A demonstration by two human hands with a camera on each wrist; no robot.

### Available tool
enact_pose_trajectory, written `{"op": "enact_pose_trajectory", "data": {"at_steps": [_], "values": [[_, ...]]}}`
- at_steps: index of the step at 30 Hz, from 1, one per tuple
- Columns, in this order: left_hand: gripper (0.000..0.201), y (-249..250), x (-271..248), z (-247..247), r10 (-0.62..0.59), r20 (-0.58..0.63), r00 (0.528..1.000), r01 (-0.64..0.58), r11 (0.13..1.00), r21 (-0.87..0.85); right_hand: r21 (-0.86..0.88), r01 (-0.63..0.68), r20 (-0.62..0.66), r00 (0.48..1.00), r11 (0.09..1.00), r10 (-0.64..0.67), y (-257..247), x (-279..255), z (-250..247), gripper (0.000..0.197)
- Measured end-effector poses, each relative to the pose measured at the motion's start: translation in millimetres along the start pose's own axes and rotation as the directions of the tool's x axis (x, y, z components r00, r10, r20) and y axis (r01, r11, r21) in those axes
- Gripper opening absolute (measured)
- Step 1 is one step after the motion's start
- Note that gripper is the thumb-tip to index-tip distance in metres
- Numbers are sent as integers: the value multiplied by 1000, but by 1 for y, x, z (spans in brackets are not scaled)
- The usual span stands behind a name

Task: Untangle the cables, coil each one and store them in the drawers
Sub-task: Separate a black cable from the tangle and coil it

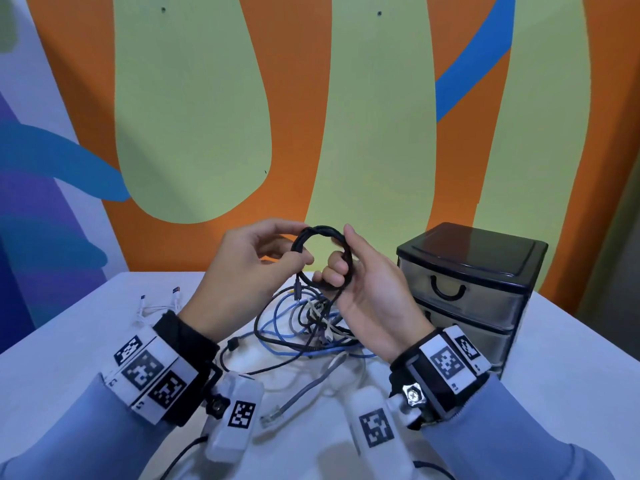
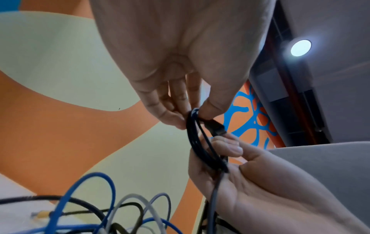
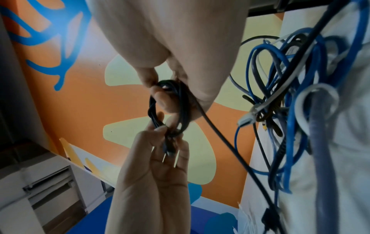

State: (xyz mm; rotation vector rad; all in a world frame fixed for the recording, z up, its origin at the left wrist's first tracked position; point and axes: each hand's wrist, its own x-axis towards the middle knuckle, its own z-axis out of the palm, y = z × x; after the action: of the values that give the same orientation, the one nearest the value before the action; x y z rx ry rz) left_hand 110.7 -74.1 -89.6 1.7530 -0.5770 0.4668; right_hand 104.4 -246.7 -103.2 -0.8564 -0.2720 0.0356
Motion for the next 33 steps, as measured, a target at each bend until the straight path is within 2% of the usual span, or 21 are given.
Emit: {"op": "enact_pose_trajectory", "data": {"at_steps": [4,6,8,10,12,13,14,16,18,19,21,22,24,26,27,29,30,32,33], "values": [[34,-5,-2,2,49,89,995,-63,986,155,-97,-3,56,998,995,9,-6,-1,-3,30],[34,-5,-2,2,35,120,992,-54,986,157,-148,19,60,998,989,-11,-7,1,-4,30],[24,-3,-1,0,21,109,994,-36,991,132,-179,33,56,998,983,-23,-6,3,-6,30],[19,-3,2,-6,6,48,999,-12,991,137,-184,47,27,999,982,-43,-5,5,-9,30],[21,-7,6,-17,-50,-4,999,49,968,245,-160,67,-1,998,985,-68,-7,6,-11,30],[27,-11,8,-23,-86,7,996,76,921,381,-145,80,-13,996,986,-83,-7,6,-11,29],[33,-16,9,-31,-137,33,990,97,831,548,-130,96,-24,995,987,-100,-8,6,-12,29],[41,-23,10,-43,-267,57,962,117,590,799,-101,136,-39,989,986,-140,-10,6,-12,28],[51,-27,11,-53,-413,30,910,161,420,893,-69,173,-50,983,982,-177,-12,6,-12,28],[55,-28,11,-57,-489,26,872,189,386,903,-54,189,-57,980,980,-192,-13,6,-11,28],[54,-27,9,-62,-611,60,790,247,406,880,-31,219,-70,973,975,-220,-15,6,-11,27],[47,-25,8,-62,-639,87,764,253,421,871,-22,230,-73,970,973,-231,-16,6,-11,27],[29,-21,7,-61,-645,126,753,238,446,863,-8,241,-67,968,971,-241,-17,5,-12,27],[16,-18,8,-62,-597,116,794,259,504,824,-9,231,-44,972,973,-231,-17,5,-12,26],[13,-18,10,-63,-542,79,837,274,539,797,-21,216,-27,976,976,-217,-17,4,-12,26],[10,-18,14,-67,-348,-75,934,294,637,713,-78,166,16,986,983,-165,-15,3,-10,26],[10,-19,16,-68,-236,-174,956,292,728,621,-133,140,34,990,981,-137,-14,3,-9,27],[9,-14,18,-66,-117,-313,943,212,933,290,-299,110,39,994,948,-102,-9,2,-7,26],[7,-9,18,-62,-115,-327,938,156,983,101,-395,100,27,995,913,-97,-6,2,-6,25]]}}
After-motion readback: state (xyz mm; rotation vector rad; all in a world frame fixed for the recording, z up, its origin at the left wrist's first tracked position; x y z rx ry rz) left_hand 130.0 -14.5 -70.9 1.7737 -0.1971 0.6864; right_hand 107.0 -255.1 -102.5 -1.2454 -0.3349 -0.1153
